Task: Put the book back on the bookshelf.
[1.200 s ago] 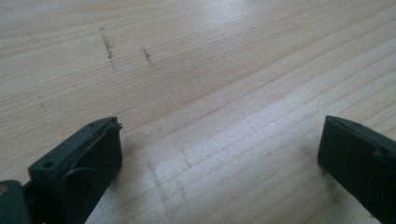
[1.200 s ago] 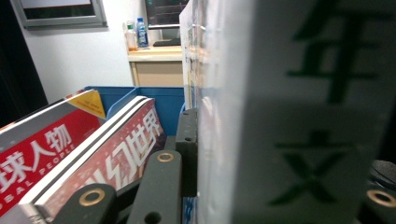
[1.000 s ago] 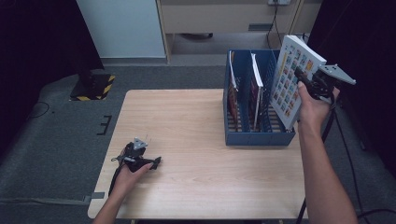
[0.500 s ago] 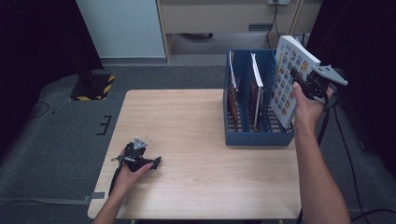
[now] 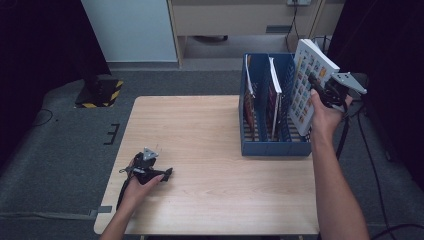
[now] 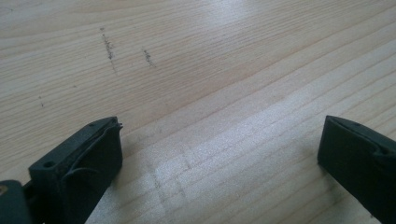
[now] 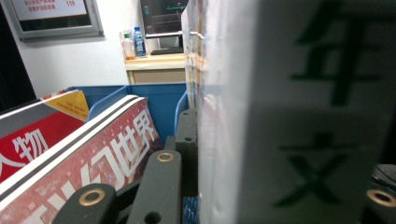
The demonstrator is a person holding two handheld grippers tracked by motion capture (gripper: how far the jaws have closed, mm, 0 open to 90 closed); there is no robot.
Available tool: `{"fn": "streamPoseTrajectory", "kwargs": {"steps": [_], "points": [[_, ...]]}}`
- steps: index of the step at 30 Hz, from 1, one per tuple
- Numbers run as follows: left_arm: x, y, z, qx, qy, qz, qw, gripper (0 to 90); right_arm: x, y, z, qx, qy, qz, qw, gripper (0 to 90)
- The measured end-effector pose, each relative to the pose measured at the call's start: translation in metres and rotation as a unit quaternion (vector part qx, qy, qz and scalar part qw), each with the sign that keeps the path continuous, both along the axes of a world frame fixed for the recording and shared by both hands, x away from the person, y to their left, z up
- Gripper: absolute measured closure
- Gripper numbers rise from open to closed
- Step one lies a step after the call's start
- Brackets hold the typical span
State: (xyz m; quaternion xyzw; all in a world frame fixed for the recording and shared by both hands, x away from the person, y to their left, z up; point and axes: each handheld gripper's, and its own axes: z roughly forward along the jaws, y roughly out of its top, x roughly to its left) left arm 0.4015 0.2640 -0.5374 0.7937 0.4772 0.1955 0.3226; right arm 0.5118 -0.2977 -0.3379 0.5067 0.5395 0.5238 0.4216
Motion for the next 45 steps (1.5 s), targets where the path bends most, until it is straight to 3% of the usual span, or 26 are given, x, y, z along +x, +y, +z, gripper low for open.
{"fn": "streamPoseTrajectory", "kwargs": {"steps": [24,45], "points": [[0.000,0.000,0.000,0.000,0.000,0.000,1.0000,0.0,0.005,0.002,-0.019,0.005,-0.001,0.001,1.0000,73.9],[0.000,0.000,0.000,0.000,0.000,0.000,1.0000,0.0,0.014,0.004,-0.049,0.000,-0.001,0.001,1.0000,73.9]]}}
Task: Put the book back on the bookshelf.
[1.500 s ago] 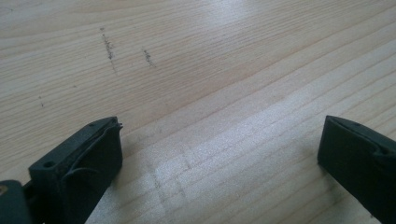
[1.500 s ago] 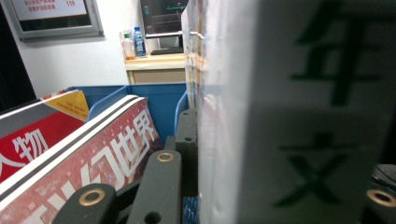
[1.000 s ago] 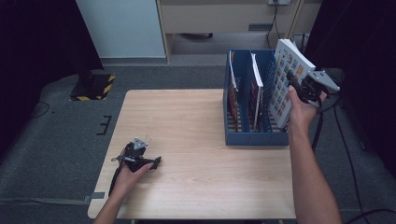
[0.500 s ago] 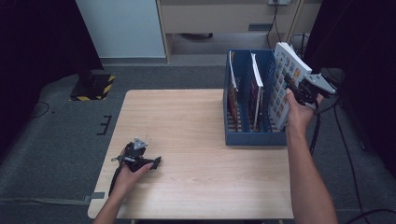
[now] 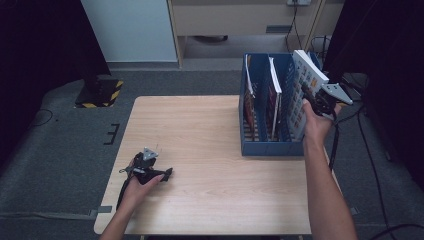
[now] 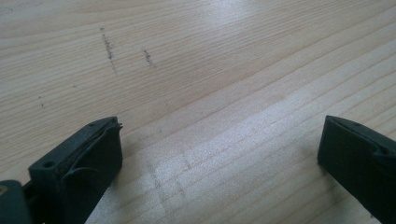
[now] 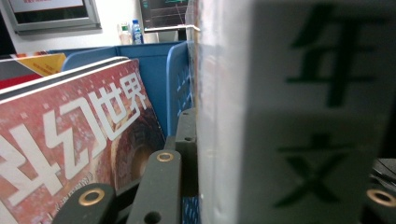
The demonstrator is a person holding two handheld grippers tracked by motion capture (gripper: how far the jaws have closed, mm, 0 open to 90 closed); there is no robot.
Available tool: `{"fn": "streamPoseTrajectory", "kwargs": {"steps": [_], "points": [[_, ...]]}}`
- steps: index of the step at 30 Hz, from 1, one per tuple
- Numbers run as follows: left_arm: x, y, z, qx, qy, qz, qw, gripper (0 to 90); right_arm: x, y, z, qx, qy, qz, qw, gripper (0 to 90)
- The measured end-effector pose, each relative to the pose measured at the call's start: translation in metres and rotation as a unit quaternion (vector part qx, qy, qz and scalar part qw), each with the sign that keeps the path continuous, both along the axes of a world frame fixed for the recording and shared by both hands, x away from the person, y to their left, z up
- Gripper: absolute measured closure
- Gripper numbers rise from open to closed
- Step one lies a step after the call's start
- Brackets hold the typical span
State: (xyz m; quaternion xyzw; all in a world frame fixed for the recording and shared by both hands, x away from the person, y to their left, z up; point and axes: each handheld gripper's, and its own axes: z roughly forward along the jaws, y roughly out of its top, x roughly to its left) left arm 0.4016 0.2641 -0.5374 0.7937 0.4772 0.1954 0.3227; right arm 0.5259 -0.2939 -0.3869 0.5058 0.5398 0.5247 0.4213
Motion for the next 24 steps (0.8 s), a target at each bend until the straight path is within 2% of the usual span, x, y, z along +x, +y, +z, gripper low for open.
{"fn": "streamPoseTrajectory", "kwargs": {"steps": [6,14,19,24], "points": [[0.000,0.000,0.000,0.000,0.001,0.000,1.0000,0.0,0.003,0.002,-0.006,-0.006,0.008,0.003,0.9999,73.8],[0.000,0.000,0.000,0.000,0.001,0.000,1.0000,0.0,0.003,0.005,-0.015,-0.012,0.031,0.010,0.9994,73.8],[0.000,0.000,0.000,0.000,0.001,0.000,1.0000,0.0,0.001,0.006,-0.019,-0.008,0.031,0.018,0.9993,73.3],[0.000,0.000,0.000,0.000,0.001,0.000,1.0000,0.0,-0.001,0.007,-0.015,0.000,0.031,0.026,0.9992,71.8]]}}
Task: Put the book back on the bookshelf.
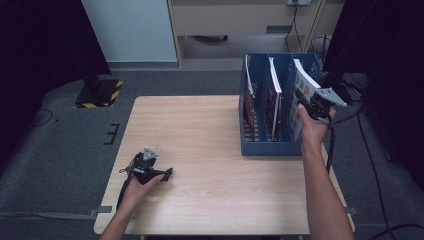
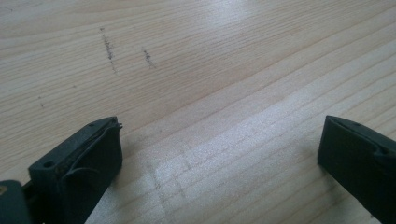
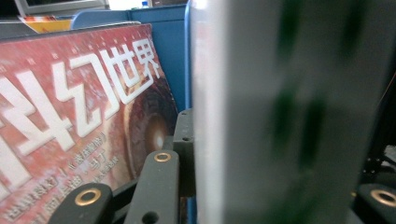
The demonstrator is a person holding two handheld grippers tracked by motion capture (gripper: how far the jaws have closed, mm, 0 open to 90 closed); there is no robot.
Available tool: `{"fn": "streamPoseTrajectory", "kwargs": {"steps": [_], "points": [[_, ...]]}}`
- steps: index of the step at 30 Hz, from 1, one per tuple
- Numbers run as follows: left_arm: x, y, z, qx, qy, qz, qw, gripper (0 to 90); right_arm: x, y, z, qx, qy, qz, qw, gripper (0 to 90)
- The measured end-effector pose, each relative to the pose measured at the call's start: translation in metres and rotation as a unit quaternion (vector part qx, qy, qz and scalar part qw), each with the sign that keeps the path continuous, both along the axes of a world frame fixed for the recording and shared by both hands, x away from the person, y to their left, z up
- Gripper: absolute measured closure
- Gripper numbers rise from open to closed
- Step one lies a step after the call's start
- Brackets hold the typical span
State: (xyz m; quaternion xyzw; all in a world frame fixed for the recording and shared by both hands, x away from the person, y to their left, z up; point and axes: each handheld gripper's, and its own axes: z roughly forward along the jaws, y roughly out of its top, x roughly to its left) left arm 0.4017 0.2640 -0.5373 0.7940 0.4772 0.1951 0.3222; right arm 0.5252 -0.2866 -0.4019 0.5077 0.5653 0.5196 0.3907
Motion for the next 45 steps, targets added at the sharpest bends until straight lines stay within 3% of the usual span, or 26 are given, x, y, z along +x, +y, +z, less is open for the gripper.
{"fn": "streamPoseTrajectory", "kwargs": {"steps": [11,26,33,45], "points": [[0.000,0.000,0.000,0.000,0.000,0.000,1.0000,0.0,-0.001,-0.001,0.009,0.007,-0.005,0.005,1.0000,72.6],[0.000,0.000,0.000,0.000,0.000,0.000,1.0000,0.0,-0.006,-0.005,0.017,0.003,-0.022,-0.016,0.9996,73.5],[0.000,0.000,0.000,0.000,0.000,0.000,1.0000,0.0,0.000,-0.006,0.023,0.004,-0.033,-0.020,0.9992,73.4],[0.000,0.000,0.000,0.000,0.000,0.000,1.0000,0.0,0.006,-0.009,0.018,0.009,-0.038,-0.028,0.9989,73.4]]}}
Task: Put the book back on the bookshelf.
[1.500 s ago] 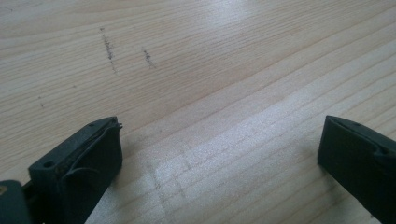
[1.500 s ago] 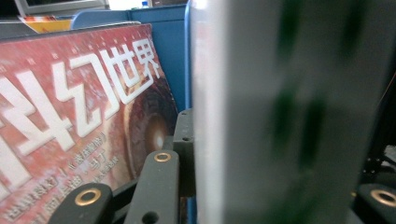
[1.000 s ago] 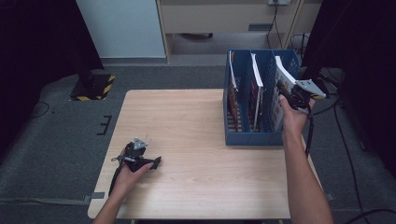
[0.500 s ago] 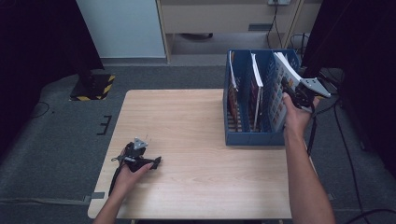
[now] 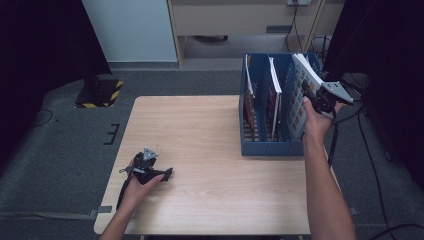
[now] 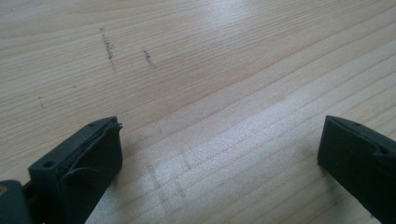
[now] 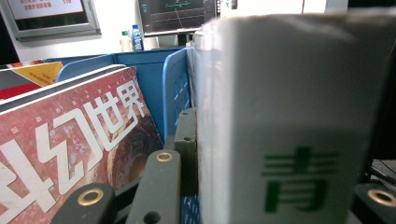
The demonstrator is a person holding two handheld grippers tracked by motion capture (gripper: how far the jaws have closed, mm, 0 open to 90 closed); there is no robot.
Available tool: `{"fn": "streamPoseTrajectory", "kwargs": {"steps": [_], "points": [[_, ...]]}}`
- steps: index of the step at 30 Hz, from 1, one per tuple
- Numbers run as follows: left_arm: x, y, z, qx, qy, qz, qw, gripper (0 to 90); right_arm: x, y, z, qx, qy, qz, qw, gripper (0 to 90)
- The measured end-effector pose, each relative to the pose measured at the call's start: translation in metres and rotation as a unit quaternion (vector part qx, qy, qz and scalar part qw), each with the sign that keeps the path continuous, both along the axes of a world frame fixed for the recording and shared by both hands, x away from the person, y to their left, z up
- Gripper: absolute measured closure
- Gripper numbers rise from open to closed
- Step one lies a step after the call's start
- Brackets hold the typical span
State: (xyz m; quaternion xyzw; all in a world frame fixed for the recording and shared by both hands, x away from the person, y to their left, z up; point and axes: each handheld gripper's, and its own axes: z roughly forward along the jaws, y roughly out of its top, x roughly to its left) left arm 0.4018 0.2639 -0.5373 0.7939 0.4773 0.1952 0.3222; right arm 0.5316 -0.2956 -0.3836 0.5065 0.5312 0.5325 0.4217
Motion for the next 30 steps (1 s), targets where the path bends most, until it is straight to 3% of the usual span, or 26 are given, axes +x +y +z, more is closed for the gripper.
{"fn": "streamPoseTrajectory", "kwargs": {"steps": [6,25,30], "points": [[0.000,0.000,0.000,0.000,0.000,0.000,1.0000,0.0,0.003,-0.001,-0.003,0.005,-0.002,-0.002,1.0000,73.4],[0.000,0.000,0.000,0.000,0.000,0.001,1.0000,0.0,0.001,0.002,-0.015,-0.015,0.012,0.016,0.9997,72.7],[0.000,0.000,0.000,0.000,0.000,0.001,1.0000,0.0,-0.001,-0.003,-0.014,-0.005,0.018,0.025,0.9995,71.6]]}}
